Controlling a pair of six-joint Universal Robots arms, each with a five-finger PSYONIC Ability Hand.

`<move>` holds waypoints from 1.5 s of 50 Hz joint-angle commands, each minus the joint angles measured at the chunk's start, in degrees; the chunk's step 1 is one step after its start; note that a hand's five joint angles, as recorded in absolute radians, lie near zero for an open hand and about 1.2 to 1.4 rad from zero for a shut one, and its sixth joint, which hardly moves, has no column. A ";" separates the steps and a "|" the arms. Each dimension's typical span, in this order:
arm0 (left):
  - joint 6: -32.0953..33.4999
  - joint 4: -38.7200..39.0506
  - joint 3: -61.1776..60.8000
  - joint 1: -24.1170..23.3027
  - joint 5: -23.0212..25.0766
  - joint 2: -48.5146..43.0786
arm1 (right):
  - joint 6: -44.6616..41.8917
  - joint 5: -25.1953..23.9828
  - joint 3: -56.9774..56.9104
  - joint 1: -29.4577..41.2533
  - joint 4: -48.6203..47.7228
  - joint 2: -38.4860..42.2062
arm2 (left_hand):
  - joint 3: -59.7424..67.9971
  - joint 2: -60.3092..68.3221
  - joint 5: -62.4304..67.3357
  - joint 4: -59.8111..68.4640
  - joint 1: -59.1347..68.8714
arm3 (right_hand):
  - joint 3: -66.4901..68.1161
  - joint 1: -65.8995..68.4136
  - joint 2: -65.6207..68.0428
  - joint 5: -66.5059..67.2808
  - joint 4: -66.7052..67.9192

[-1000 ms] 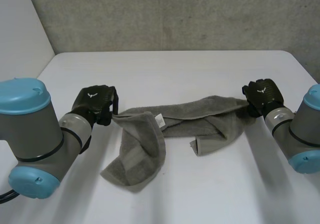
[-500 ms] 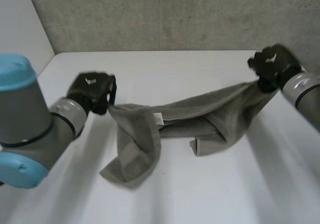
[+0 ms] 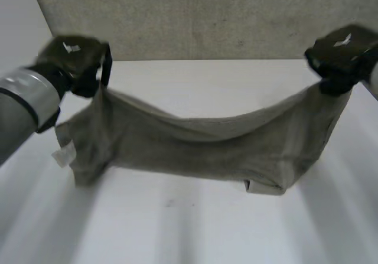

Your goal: Fold the towel.

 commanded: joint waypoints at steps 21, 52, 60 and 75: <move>4.89 54.95 6.55 2.95 4.52 -11.83 | 11.46 12.19 -8.42 8.81 -52.13 7.82 | 10.30 10.22 10.44 10.27 11.53 | 12.11 18.69 12.89 16.12 11.46; 18.34 21.55 -21.22 7.79 18.14 -14.63 | 8.73 0.50 27.53 3.09 -26.27 6.59 | 0.16 0.08 0.31 0.14 1.40 | 12.11 18.69 12.89 16.12 11.46; 17.11 21.55 -20.26 6.39 17.88 -13.05 | 9.61 0.94 31.05 2.31 -31.63 6.41 | -39.74 -39.82 -39.60 -39.77 -38.51 | 12.11 18.69 12.89 16.12 11.46; 0.85 21.46 -21.05 0.67 14.01 -12.17 | 23.50 1.03 32.55 -1.92 -35.95 4.39 | -44.35 -44.43 -44.20 -44.38 -43.11 | 12.11 18.69 12.89 16.12 11.46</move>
